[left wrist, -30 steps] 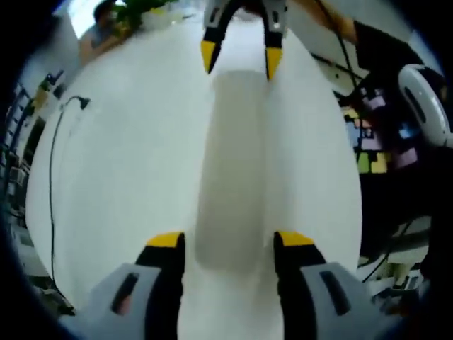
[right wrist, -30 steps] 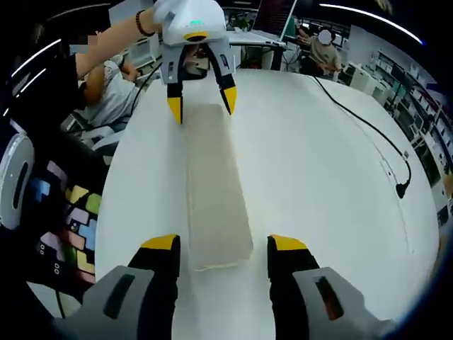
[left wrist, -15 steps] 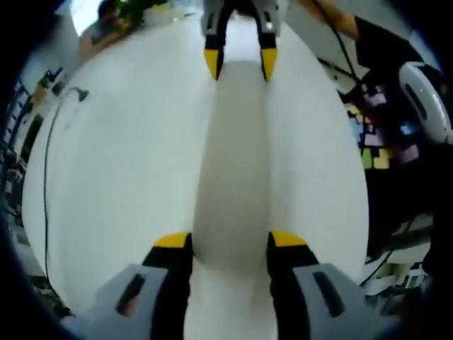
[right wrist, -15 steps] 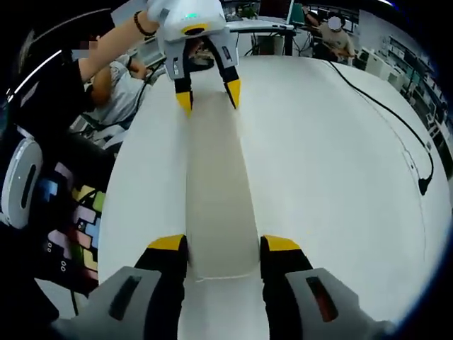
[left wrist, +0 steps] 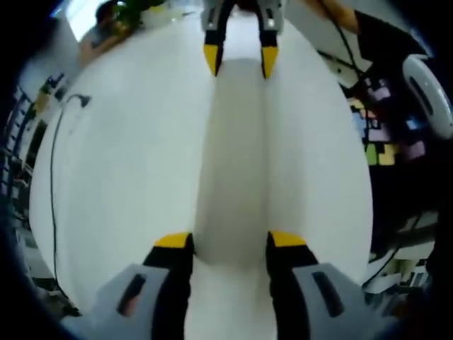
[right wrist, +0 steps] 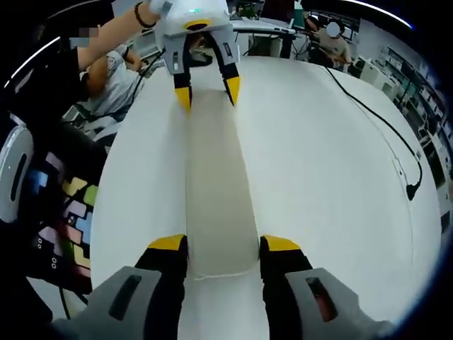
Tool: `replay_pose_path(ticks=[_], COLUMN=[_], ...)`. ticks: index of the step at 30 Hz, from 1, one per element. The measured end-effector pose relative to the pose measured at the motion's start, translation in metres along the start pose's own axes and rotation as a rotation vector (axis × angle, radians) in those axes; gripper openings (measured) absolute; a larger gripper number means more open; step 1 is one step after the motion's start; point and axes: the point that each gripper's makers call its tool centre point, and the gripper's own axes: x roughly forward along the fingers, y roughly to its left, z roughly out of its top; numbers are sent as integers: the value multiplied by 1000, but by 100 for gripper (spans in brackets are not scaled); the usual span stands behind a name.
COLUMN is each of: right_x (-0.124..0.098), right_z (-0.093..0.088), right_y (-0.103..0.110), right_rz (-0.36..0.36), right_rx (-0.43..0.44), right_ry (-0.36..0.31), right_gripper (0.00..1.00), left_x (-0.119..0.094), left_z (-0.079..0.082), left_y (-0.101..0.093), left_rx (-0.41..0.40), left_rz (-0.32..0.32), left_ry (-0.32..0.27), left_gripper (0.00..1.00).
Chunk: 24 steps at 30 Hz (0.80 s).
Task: Arrange the utensils inside the cutlery case until each visible utensil rests in its matching compartment.
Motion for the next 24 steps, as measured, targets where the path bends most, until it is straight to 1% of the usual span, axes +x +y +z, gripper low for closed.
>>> replay_pose_path(ticks=[2,5,6,8,10,13,15,17,18,21,24], right_x=[2,2,-2,-8,-18,-32,-36,-35,-33,-26,-23], right_z=[-2,-7,-6,-7,-4,2,5,8,8,8,6], right_y=[0,2,-1,-2,-1,-2,-2,-1,0,3,5], right_rz=[-15,-30,-34,-37,-33,-43,-42,-31,-23,4,23], right_rx=[-7,-16,-16,-21,-14,-7,-10,-6,-2,-1,-3], right_ry=[11,38,36,29,13,-6,-12,-13,-7,24,61], right_gripper=[43,47,49,49,49,44,38,29,27,23,20], left_x=[2,0,0,-1,-5,-16,-22,-30,-34,-40,-38], left_z=[-1,-1,-1,-2,-3,-5,-4,-4,-4,0,5], left_y=[0,0,-1,-2,-3,-6,-6,-7,-8,-10,-10], left_rx=[2,4,7,2,-6,-10,-18,-25,-29,-55,-63], left_rz=[5,5,4,-4,1,4,9,12,10,-3,-13], left_ry=[15,21,19,15,20,15,9,6,0,-16,-28], left_gripper=[44,44,44,44,45,46,46,45,44,36,30])
